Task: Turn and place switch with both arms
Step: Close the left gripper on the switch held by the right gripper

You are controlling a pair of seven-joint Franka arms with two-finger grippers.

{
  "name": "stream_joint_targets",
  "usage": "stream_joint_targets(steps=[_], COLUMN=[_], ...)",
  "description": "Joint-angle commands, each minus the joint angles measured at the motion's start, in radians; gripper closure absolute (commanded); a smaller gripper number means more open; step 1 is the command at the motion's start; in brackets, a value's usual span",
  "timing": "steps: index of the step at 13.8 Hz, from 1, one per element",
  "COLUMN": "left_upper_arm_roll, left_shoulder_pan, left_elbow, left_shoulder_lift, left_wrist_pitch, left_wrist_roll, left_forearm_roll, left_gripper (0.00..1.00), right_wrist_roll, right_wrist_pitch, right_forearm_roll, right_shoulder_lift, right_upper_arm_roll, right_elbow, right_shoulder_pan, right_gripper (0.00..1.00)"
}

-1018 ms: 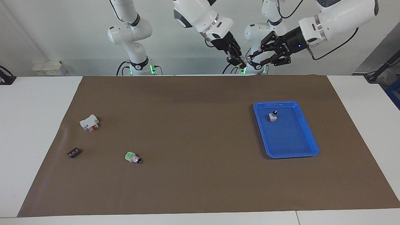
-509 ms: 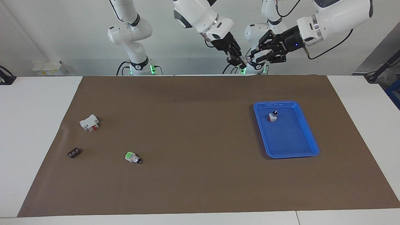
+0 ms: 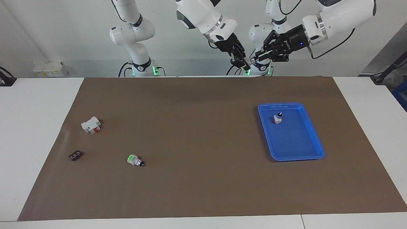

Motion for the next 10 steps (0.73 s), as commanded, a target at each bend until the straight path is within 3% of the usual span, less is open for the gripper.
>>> stream_joint_targets(steps=[1,4,5,6,7,10], left_upper_arm_roll=[0.003,-0.009,-0.009,-0.009,-0.009,-0.009], left_shoulder_pan=[-0.009,-0.008,-0.008,-0.008,-0.008,-0.006], left_elbow=[-0.051,-0.074,-0.074,-0.074,-0.074,-0.074], left_shoulder_lift=[-0.034,-0.045,-0.045,-0.045,-0.047,-0.062], left_wrist_pitch=[0.071,0.106,0.102,0.103,0.105,0.094], left_wrist_roll=[0.008,0.005,0.006,0.003,-0.026,-0.154], left_forearm_roll=[-0.021,-0.023,-0.023,-0.024,-0.032,-0.044], left_gripper=[0.75,0.74,0.77,0.94,1.00,1.00], right_wrist_roll=[0.021,0.021,0.022,0.022,0.024,0.025], right_wrist_pitch=[0.012,0.014,0.014,0.012,0.012,0.012], right_forearm_roll=[-0.016,-0.016,-0.016,-0.016,-0.016,-0.016], right_shoulder_lift=[0.013,0.014,0.013,0.014,0.013,0.014], right_upper_arm_roll=[0.005,0.005,0.005,0.005,0.005,0.005], right_elbow=[0.019,0.020,0.020,0.019,0.019,0.019], right_shoulder_pan=[-0.005,-0.008,-0.008,-0.005,-0.003,-0.006], right_gripper=[1.00,1.00,1.00,1.00,1.00,1.00])
